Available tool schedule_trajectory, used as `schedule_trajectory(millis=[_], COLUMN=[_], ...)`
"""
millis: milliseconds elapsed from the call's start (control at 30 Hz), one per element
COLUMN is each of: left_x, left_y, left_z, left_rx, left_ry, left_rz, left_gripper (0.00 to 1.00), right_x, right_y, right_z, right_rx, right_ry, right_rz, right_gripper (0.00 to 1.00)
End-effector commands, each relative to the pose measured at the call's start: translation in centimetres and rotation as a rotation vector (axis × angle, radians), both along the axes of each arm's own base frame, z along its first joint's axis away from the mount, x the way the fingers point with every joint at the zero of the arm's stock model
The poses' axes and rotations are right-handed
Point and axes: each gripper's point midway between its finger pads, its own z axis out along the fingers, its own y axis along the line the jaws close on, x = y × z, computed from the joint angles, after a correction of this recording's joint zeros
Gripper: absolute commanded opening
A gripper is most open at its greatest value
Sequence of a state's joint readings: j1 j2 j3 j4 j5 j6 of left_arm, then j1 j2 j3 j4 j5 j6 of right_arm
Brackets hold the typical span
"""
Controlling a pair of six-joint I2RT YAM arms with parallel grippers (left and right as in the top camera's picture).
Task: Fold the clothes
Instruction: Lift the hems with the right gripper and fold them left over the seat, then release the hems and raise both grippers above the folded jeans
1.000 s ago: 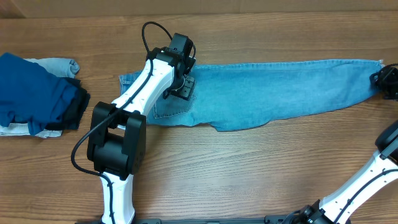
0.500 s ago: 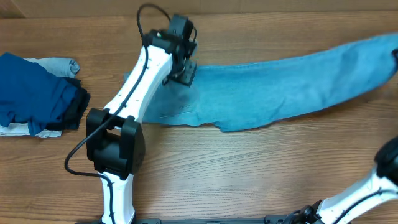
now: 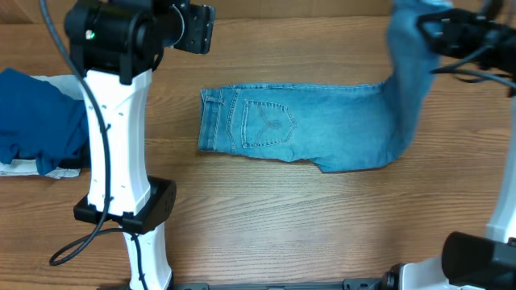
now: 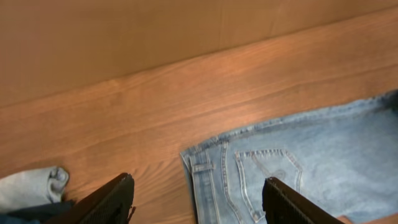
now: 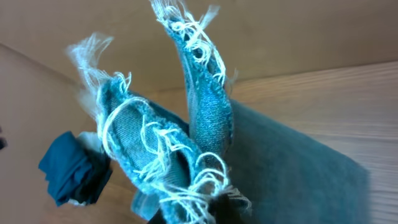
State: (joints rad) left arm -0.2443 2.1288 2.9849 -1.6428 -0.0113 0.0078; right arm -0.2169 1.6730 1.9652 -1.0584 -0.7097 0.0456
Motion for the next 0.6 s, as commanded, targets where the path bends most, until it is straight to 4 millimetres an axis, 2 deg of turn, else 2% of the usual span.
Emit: schedule_trajectory(millis=[0,100,167,200,267,433,500,567], left_x=[-1.9,-3.3,-4.3,-4.6,-5.3,-5.7,-5.7,-5.7], left_y=[0.2,0.6,0.8,0.9,1.1,1.1,1.1,1.1], left_z=[3.5,5.6,7.0,7.3,8.1,8.4,8.4,8.4], left_rx=[-0.022,-0.035,-0.043,-0.046,-0.051,-0.053,-0.054,-0.054], left_ry=[-0.101,-0.157,-0.192,-0.200,-0.220,-0.227,-0.227,-0.227], left_rz=[-0.015,-0.016,-0.016,-0.016,-0.016,-0.017,-0.019,-0.018], left_gripper=[0.69,0.70,0.70,0.70,0.69,0.69,0.69,0.68], right_x=[-0.7,-0.5,-0.2,0.0,0.7,0.1,-0.7,-1.3], right_y=[8.0,15.2,20.2,21.7,24.9,28.9,30.1,31.0], right_z=[0.1,-2.4,-5.6,-7.0,-11.8,-20.6,-22.4,-23.2], right_rx=[-0.057,-0.076,-0.085,-0.097,-0.145,-0.217,-0.235,-0.247], right_ry=[0.030,0.093,0.157,0.176,0.249,0.416,0.437,0.440], right_rz=[0.040,0.101,0.161,0.182,0.192,0.247,0.275,0.292], right_gripper=[0.04,0.04,0.04,0.04,0.04,0.04,0.04,0.04])
